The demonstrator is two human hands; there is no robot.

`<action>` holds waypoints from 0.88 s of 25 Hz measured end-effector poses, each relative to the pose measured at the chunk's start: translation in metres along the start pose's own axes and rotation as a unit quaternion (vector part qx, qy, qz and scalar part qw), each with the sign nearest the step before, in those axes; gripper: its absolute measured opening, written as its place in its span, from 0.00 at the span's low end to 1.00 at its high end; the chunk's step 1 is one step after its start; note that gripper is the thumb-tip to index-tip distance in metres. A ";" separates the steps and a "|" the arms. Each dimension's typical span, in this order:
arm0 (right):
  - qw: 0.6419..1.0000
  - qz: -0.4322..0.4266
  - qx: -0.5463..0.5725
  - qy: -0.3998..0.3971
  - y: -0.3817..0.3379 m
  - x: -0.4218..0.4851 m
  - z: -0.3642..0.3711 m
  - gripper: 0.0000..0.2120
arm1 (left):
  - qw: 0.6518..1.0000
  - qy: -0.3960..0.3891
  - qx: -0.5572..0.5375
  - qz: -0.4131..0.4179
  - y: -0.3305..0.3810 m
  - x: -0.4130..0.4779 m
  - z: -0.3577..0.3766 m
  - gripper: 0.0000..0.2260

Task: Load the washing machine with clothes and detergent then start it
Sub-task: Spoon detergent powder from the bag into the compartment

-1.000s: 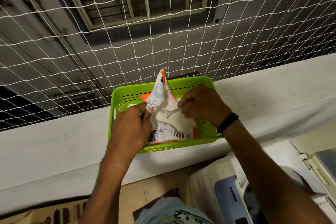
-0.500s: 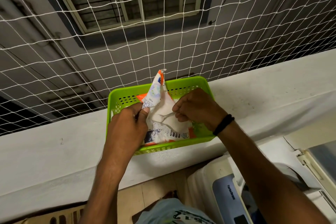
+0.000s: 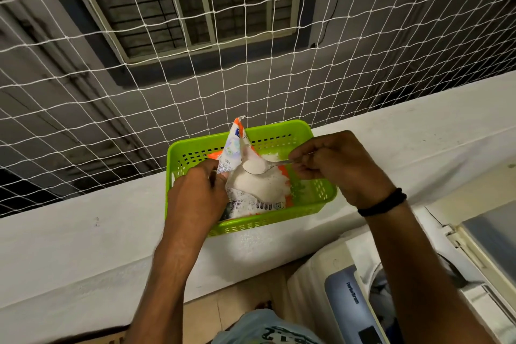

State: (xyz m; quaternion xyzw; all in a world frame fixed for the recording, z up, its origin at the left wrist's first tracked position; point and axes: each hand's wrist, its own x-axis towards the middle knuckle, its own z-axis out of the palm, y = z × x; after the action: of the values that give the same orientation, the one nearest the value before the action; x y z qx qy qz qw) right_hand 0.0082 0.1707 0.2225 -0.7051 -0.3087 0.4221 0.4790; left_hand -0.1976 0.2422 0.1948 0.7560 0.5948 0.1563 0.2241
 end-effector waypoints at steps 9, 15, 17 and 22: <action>0.992 0.032 0.124 0.017 0.010 -0.019 -0.009 0.09 | 0.998 0.032 -0.046 -0.006 0.004 -0.013 -0.007 0.13; 0.989 0.014 0.140 0.041 0.020 -0.030 -0.015 0.09 | 0.991 0.081 -0.107 0.016 0.010 -0.029 -0.006 0.13; 0.984 -0.002 0.174 0.030 0.024 -0.033 -0.018 0.10 | 0.985 0.097 -0.139 0.029 0.012 -0.035 -0.004 0.12; 0.982 -0.024 0.182 0.042 0.031 -0.046 -0.026 0.10 | 0.964 0.140 -0.212 0.073 0.017 -0.045 0.001 0.13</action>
State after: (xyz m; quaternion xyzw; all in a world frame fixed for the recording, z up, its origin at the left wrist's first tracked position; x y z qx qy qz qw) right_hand 0.0115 0.1099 0.2122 -0.6154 -0.2230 0.4300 0.6219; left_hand -0.1943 0.1952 0.2039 0.7031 0.5168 0.3993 0.2814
